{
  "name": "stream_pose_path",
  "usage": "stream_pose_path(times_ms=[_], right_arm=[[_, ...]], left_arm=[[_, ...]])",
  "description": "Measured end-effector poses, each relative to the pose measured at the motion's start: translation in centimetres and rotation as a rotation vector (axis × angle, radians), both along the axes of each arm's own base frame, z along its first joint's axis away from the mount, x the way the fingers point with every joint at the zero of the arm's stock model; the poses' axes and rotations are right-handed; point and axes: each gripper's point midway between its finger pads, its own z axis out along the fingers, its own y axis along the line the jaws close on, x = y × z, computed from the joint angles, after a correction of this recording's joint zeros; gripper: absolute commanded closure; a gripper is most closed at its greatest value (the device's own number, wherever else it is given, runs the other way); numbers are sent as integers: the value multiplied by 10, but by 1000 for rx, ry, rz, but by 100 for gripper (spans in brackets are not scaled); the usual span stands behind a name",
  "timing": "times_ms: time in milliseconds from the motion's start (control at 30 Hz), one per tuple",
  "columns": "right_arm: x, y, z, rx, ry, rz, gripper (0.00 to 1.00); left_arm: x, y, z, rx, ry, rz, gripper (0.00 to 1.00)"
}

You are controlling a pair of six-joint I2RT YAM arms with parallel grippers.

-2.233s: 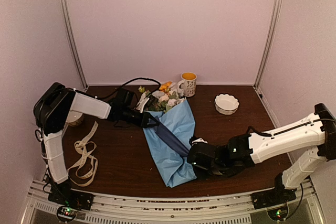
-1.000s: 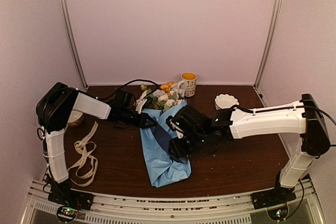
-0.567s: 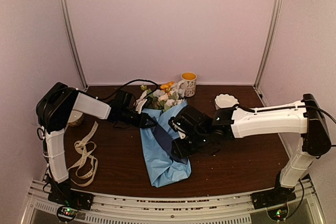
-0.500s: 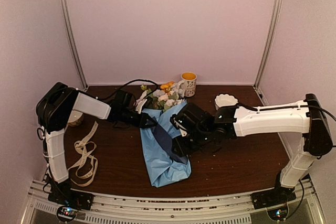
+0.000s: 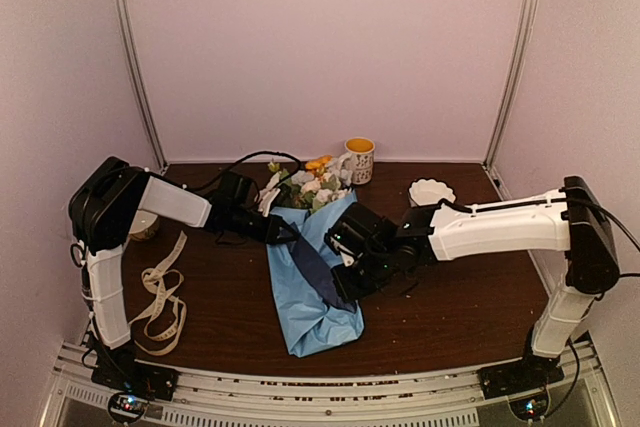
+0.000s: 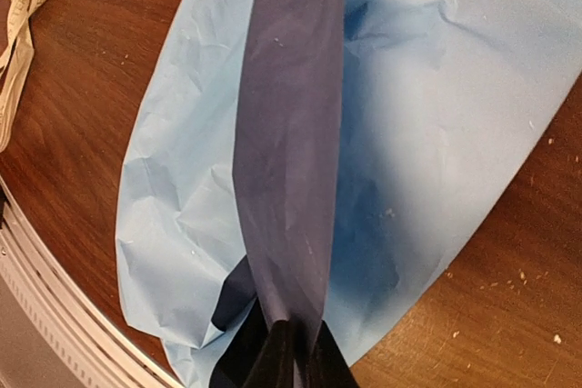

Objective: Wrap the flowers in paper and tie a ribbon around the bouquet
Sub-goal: Fold the two-thirds-folded wrapping paper at the center of the board.

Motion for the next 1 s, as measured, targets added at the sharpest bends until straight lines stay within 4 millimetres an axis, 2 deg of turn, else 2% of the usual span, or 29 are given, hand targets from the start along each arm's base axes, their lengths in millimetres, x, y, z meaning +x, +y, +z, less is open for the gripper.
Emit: stream_pose_path(times_ms=[100, 233, 367, 433, 500, 567, 633, 767, 833, 1000], right_arm=[[0, 0, 1, -1, -5, -7, 100], [-6, 0, 2, -26, -27, 2, 100], [-19, 21, 24, -39, -105, 67, 100], [-29, 37, 38, -32, -153, 120, 100], [-34, 50, 42, -32, -178, 157, 100], [-41, 57, 31, -61, -174, 193, 100], [-42, 59, 9, -130, -158, 219, 100], [-42, 49, -31, -261, -129, 252, 100], [-43, 45, -37, -289, -126, 262, 100], [-42, 46, -32, -294, -131, 273, 100]], left_arm=[[0, -1, 1, -5, 1, -2, 91], [1, -2, 3, -18, 9, 9, 91], [2, -2, 4, -25, 13, 17, 90], [3, -3, 5, -30, 12, 21, 79], [3, -2, 4, -33, 16, 29, 62], [3, -1, 3, -37, 24, 40, 52], [1, 1, 2, -39, 29, 53, 44], [-5, 11, 17, -39, 26, 100, 34], [-7, 14, 34, -52, 8, 122, 31], [-13, 20, 85, -109, -58, 142, 28]])
